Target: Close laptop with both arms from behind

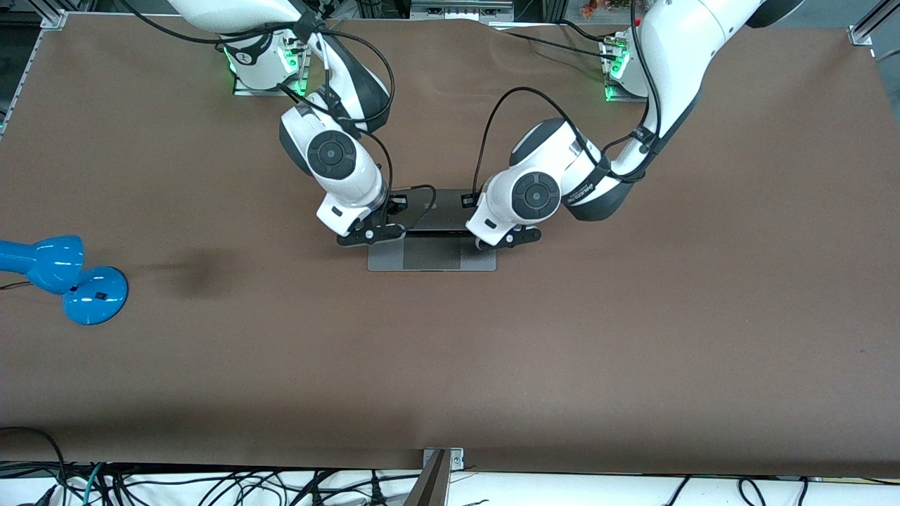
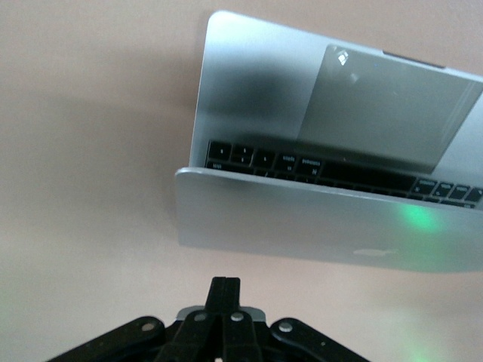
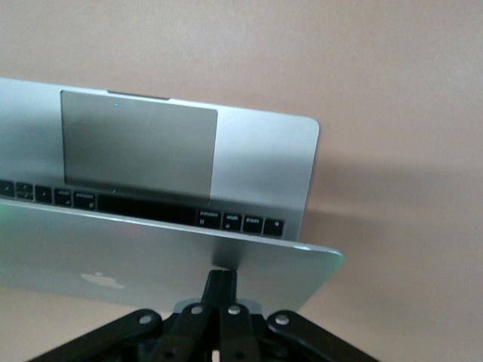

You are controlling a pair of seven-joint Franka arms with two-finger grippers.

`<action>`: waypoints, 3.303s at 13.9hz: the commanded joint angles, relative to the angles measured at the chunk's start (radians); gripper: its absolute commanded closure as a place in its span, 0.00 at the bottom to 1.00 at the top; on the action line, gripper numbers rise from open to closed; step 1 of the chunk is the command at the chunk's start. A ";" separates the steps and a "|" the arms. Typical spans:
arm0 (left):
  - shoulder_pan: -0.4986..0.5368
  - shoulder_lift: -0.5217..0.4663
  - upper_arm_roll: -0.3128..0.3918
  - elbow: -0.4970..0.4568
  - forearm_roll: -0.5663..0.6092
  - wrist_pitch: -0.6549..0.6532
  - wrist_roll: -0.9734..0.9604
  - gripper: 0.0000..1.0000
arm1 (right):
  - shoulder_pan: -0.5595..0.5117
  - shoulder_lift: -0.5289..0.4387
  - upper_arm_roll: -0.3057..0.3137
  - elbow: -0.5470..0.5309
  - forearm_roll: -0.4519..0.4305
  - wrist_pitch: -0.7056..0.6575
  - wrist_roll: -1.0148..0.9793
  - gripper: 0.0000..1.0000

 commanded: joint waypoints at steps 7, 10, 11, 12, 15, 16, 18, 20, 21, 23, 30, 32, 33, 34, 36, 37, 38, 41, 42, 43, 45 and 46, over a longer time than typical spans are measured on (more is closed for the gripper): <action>-0.111 0.159 0.127 0.176 0.079 0.009 -0.012 1.00 | -0.002 0.172 -0.017 0.125 -0.071 0.034 0.013 1.00; -0.122 0.199 0.149 0.177 0.081 0.081 -0.006 1.00 | 0.000 0.213 -0.033 0.132 -0.073 0.072 0.013 1.00; -0.121 0.208 0.152 0.177 0.081 0.097 -0.004 1.00 | 0.000 0.221 -0.034 0.136 -0.073 0.072 0.013 1.00; -0.122 0.213 0.161 0.177 0.081 0.106 -0.002 1.00 | 0.000 0.227 -0.039 0.145 -0.073 0.072 0.013 1.00; -0.122 0.227 0.166 0.179 0.082 0.126 -0.002 1.00 | 0.002 0.243 -0.046 0.153 -0.073 0.072 0.013 1.00; -0.122 0.236 0.166 0.179 0.096 0.134 -0.002 1.00 | 0.002 0.243 -0.048 0.159 -0.073 0.072 0.013 1.00; -0.122 0.247 0.166 0.179 0.114 0.146 -0.004 1.00 | 0.002 0.243 -0.047 0.170 -0.068 0.071 0.011 1.00; -0.122 0.248 0.166 0.179 0.114 0.148 -0.004 1.00 | 0.002 0.235 -0.046 0.202 -0.061 0.055 0.007 1.00; -0.122 0.247 0.166 0.179 0.114 0.148 -0.004 1.00 | 0.002 0.229 -0.045 0.211 -0.055 0.040 0.007 0.94; -0.122 0.247 0.166 0.179 0.114 0.148 -0.004 1.00 | 0.000 0.220 -0.045 0.245 -0.054 -0.010 0.005 0.36; -0.084 0.149 0.155 0.176 0.119 0.096 -0.006 0.00 | -0.050 0.111 -0.056 0.254 -0.054 -0.104 -0.015 0.00; -0.069 0.091 0.155 0.167 0.119 0.033 -0.004 0.00 | -0.093 0.095 -0.056 0.256 -0.055 -0.147 -0.018 0.00; -0.058 0.054 0.155 0.165 0.119 -0.013 0.005 0.00 | -0.119 0.089 -0.054 0.257 -0.056 -0.168 -0.018 0.00; -0.052 0.014 0.155 0.165 0.117 -0.059 0.030 0.00 | -0.139 0.089 -0.054 0.266 -0.055 -0.176 -0.030 0.00; -0.027 -0.072 0.153 0.164 0.104 -0.154 0.080 0.00 | -0.178 0.089 -0.056 0.286 -0.051 -0.193 -0.050 0.00; -0.021 -0.112 0.153 0.164 0.102 -0.191 0.091 0.00 | -0.204 0.089 -0.051 0.294 -0.051 -0.207 -0.053 0.00; -0.012 -0.153 0.153 0.162 0.104 -0.223 0.094 0.00 | -0.219 0.079 -0.053 0.297 -0.057 -0.218 -0.067 0.00; 0.033 -0.276 0.147 0.160 0.096 -0.271 0.196 0.00 | -0.271 0.066 -0.060 0.297 -0.055 -0.233 -0.175 0.00; 0.062 -0.311 0.147 0.160 0.079 -0.283 0.236 0.00 | -0.272 0.040 -0.088 0.296 -0.054 -0.233 -0.211 0.00; 0.094 -0.341 0.147 0.160 0.077 -0.290 0.272 0.00 | -0.262 0.007 -0.118 0.291 -0.053 -0.231 -0.237 0.00; 0.151 -0.396 0.150 0.151 0.077 -0.302 0.371 0.00 | -0.268 -0.077 -0.164 0.256 -0.051 -0.235 -0.280 0.00; 0.160 -0.423 0.162 0.147 0.079 -0.309 0.423 0.00 | -0.275 -0.137 -0.181 0.219 -0.051 -0.235 -0.295 0.00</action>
